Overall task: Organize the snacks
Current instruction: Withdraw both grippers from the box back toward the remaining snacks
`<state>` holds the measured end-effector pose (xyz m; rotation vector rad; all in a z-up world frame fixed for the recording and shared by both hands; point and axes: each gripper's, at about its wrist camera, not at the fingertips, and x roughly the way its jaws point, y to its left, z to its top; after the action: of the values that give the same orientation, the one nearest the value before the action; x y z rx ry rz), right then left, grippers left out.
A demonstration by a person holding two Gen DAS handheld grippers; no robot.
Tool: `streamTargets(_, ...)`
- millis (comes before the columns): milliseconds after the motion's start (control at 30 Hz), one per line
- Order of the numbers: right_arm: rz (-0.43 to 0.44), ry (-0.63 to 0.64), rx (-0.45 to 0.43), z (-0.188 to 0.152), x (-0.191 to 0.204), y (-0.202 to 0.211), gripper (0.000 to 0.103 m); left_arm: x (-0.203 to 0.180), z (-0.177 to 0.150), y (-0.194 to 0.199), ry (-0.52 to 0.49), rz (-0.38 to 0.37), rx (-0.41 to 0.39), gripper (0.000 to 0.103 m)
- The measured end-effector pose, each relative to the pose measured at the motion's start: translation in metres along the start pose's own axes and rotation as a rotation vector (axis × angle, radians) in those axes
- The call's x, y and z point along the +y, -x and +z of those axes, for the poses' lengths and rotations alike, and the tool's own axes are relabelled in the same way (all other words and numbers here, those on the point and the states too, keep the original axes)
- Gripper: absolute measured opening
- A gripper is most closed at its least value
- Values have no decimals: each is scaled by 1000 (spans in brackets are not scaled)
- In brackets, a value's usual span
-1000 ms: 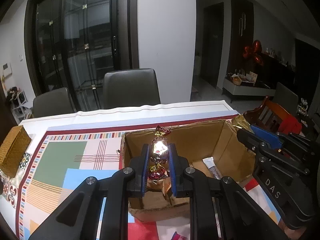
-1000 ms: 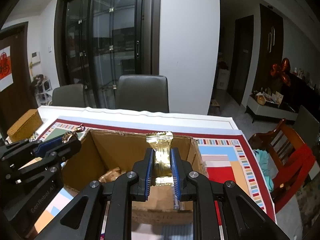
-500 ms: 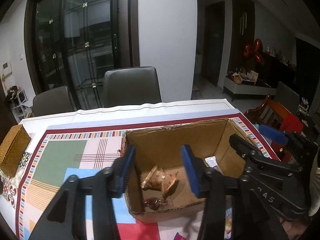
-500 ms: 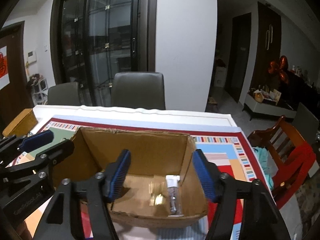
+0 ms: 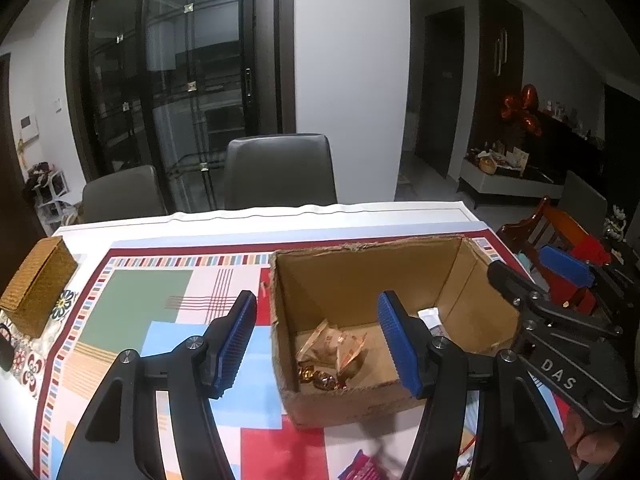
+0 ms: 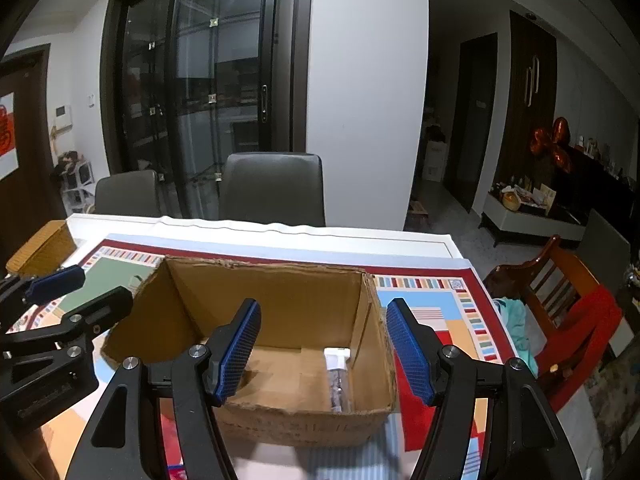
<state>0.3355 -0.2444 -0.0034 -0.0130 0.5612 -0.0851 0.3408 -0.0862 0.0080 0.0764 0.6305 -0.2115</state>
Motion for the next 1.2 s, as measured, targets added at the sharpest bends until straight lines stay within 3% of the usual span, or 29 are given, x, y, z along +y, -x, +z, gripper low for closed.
streamTargets(400,-8,-4,-11,-15,-4,18,66,-3,-13,23,-18,31,-18,62)
streamTargets(1200,-34,-24,-9,-43,-17,51,66,-11,-39,52,-30,18,-25,62)
